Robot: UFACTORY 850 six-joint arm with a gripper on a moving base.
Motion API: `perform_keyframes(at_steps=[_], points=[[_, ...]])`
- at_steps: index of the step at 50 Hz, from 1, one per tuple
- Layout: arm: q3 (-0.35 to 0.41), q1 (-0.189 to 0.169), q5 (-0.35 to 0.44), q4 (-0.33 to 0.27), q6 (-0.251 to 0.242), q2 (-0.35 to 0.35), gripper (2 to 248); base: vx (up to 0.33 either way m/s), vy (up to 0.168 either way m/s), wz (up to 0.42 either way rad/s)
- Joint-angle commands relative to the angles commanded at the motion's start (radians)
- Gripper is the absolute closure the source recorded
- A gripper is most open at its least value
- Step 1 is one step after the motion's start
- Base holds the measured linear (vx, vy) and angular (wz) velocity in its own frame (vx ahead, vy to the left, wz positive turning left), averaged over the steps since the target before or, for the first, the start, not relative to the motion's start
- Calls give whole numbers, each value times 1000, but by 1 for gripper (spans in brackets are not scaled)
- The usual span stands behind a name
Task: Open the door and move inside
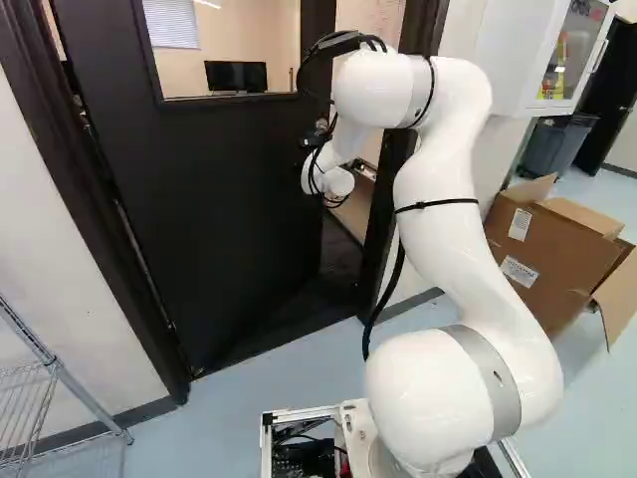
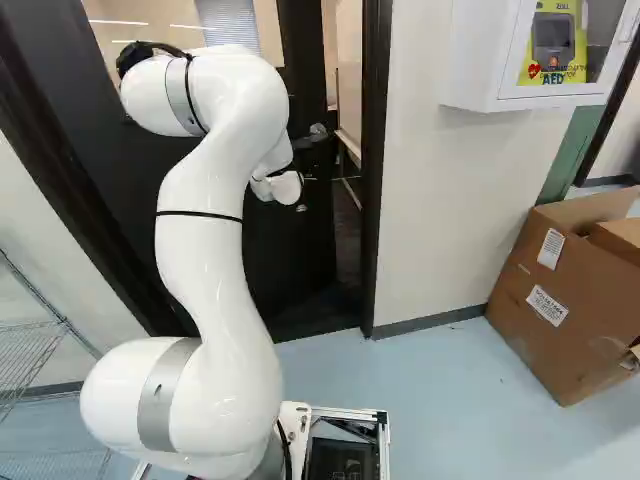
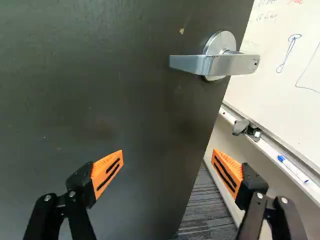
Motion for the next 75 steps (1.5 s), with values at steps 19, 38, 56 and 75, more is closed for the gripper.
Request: perform_keyframes(at_steps=[19,38,56,75], points=[[121,3,0,0,0,89,3,0,0,0],[235,6,0,0,0,175,3,0,0,0],[340,9,0,0,0,257,3,0,0,0],[447,12,0,0,0,343,3,0,0,0]])
